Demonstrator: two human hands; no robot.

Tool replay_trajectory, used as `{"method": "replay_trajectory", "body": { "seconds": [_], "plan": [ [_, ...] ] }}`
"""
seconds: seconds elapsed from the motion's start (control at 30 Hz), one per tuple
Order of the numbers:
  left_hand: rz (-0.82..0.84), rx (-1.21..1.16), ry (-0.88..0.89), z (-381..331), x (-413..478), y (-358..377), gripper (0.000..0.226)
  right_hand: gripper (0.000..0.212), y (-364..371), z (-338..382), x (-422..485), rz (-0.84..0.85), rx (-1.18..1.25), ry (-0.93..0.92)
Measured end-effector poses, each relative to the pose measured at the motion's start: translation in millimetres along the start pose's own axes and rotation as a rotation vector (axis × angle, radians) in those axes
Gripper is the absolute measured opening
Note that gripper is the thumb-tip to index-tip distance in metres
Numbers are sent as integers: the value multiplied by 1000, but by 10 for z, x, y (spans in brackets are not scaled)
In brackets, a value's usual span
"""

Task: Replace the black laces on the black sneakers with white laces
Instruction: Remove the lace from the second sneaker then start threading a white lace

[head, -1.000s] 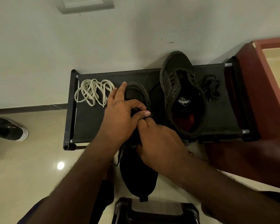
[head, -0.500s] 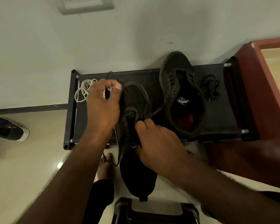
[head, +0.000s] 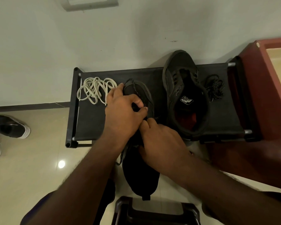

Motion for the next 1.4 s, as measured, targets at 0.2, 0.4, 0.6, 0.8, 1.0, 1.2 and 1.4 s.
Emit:
{"method": "replay_trajectory", "body": {
  "seconds": [0.2,0.4,0.6,0.8,1.0,1.2,1.4],
  "plan": [
    [-302,-532,79,12,-5,-282,9,37,-8,0,-11,11,6,6],
    [-77,-516,4,168,69,-202,23,39,2,-10,-12,20,26,17],
    [140,-150,21,51,48,-15,19,41,-17,-14,11,21,24,21],
    [-204,-294,149,-24,-5,-264,21,39,-17,-4,-5,-17,9,16],
    [-499,-808,87,263,4,-598,9,36,-3,-11,-11,3,35,12],
    [-192,-373,144,101,-11,-434,25,39,-27,-26,24,22,-7,43],
    [32,-372,-271,483,-149,-373,28,32,-56,-17,43,25,26,50]
  ]
}}
Point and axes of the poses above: each hand's wrist, its own x-axis towards the middle knuckle, its own y-axis out of the palm, z = x × y, the point moved 6 cm from there along x, towards the middle knuckle, and after that the axes turned 9 degrees about z, right-handed, at the moved point
